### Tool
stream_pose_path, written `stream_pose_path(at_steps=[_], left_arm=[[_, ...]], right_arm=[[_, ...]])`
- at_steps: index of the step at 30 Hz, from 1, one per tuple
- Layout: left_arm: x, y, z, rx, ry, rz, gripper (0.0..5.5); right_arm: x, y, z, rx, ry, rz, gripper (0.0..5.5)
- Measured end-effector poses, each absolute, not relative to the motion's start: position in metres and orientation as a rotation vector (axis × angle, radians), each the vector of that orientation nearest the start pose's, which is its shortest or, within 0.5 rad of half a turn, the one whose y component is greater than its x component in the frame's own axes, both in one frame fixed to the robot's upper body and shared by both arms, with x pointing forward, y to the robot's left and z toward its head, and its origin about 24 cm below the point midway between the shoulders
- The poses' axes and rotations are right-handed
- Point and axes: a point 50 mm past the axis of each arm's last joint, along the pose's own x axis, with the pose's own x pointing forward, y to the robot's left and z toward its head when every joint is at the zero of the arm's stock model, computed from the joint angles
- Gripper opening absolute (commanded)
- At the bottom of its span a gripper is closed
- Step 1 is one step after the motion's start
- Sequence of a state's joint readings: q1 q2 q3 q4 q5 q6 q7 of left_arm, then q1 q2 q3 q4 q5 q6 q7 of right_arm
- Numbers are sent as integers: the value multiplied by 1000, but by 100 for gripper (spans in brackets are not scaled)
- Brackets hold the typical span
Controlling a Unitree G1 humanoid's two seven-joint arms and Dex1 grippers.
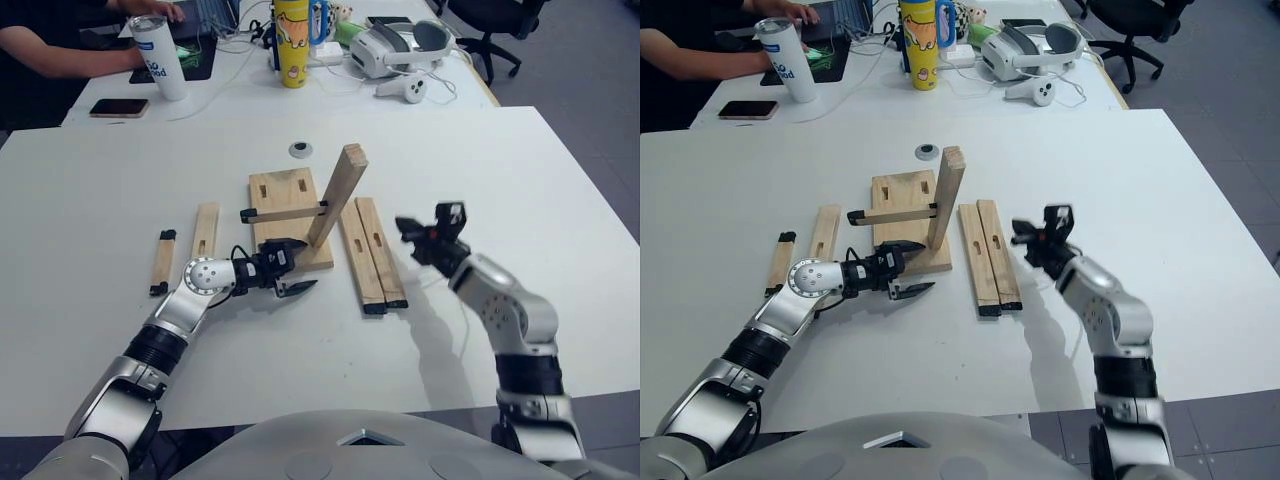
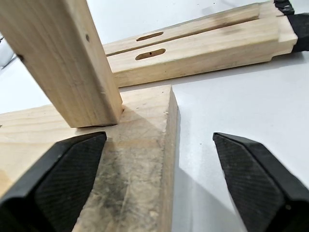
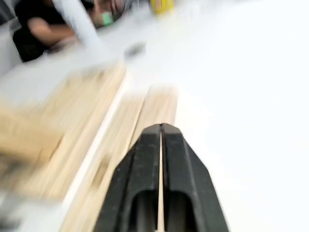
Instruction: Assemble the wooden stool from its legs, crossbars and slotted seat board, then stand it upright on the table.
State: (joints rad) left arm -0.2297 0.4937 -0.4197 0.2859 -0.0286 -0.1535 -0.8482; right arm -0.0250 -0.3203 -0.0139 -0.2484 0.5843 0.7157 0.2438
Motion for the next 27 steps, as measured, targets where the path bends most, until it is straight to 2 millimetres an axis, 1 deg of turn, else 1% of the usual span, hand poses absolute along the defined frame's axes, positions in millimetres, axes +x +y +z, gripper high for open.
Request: stream_pose_path(at_steps=[4,6,8,9,10,14,18,27], left_arm=[[248,139,15,506,243,-1199,409],[247,139,15,503,246,-1194,409],[245,140,15,500,250,-1188,409],[245,140,15,499,252,-1188,409],[244,139,15,498,253,-1186,409],[240,140,15,494,257,-1188,409],[238,140,15,493,261,-1190,409],[238,140,15,493,262,-1190,409]], right_arm=[[231,-143,73,266,403,521,106],[223,-135,76,283,435,547,135],[215,-130,72,290,518,567,164],[210,-127,69,298,569,571,168],[207,-124,66,304,604,569,190],[202,-120,64,300,667,548,249],[201,-119,59,244,712,502,252],[200,-120,61,89,716,477,252]])
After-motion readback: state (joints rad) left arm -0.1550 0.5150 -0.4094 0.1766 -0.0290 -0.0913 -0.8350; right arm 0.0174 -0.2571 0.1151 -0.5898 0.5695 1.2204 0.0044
